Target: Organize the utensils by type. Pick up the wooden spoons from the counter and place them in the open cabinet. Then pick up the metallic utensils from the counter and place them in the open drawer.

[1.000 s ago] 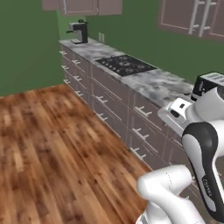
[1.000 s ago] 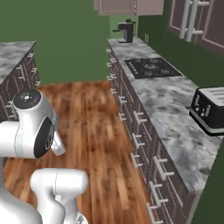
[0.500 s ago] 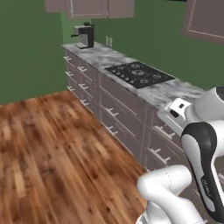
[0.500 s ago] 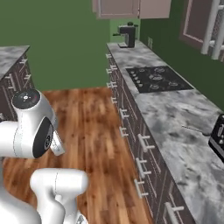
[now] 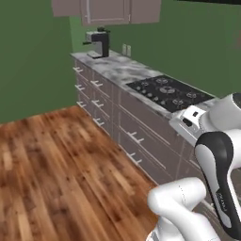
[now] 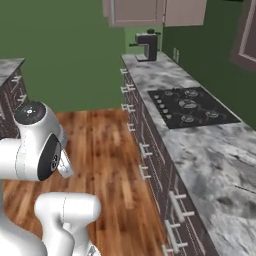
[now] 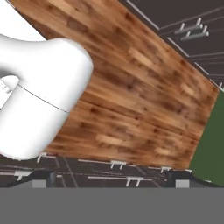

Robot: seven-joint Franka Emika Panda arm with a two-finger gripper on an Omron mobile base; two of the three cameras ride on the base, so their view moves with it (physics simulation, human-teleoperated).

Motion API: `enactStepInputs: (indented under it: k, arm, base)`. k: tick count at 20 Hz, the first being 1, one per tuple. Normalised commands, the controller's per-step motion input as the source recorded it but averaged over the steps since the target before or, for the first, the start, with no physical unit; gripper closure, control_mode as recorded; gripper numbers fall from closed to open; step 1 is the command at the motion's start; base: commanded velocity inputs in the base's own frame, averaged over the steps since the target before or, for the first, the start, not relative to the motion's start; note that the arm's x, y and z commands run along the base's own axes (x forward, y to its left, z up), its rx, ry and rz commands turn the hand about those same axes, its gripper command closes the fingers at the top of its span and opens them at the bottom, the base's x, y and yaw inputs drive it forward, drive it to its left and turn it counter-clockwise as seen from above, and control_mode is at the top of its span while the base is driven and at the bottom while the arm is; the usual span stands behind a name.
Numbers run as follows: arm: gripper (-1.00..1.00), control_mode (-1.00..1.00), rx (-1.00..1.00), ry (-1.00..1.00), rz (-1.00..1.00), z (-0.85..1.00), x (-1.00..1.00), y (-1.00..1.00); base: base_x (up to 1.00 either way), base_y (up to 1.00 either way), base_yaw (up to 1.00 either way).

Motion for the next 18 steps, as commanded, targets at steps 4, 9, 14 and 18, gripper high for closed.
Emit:
enactStepInputs:
  k: [4, 9, 14, 18]
  arm:
    - [-1.00, 1.00, 0.00, 0.00, 0.00, 0.00, 0.00, 0.00]
    - [-1.00, 1.00, 0.00, 0.00, 0.00, 0.00, 0.00, 0.00]
    - [-1.00, 1.00, 0.00, 0.00, 0.00, 0.00, 0.00, 0.00]
    - [-1.00, 1.00, 0.00, 0.00, 0.00, 0.00, 0.00, 0.00]
  base:
    - [1.00, 0.25, -0.10]
    - [1.00, 0.30, -0.13]
    - [1.00, 0.37, -0.16]
    - [0.91, 0.33, -0.19]
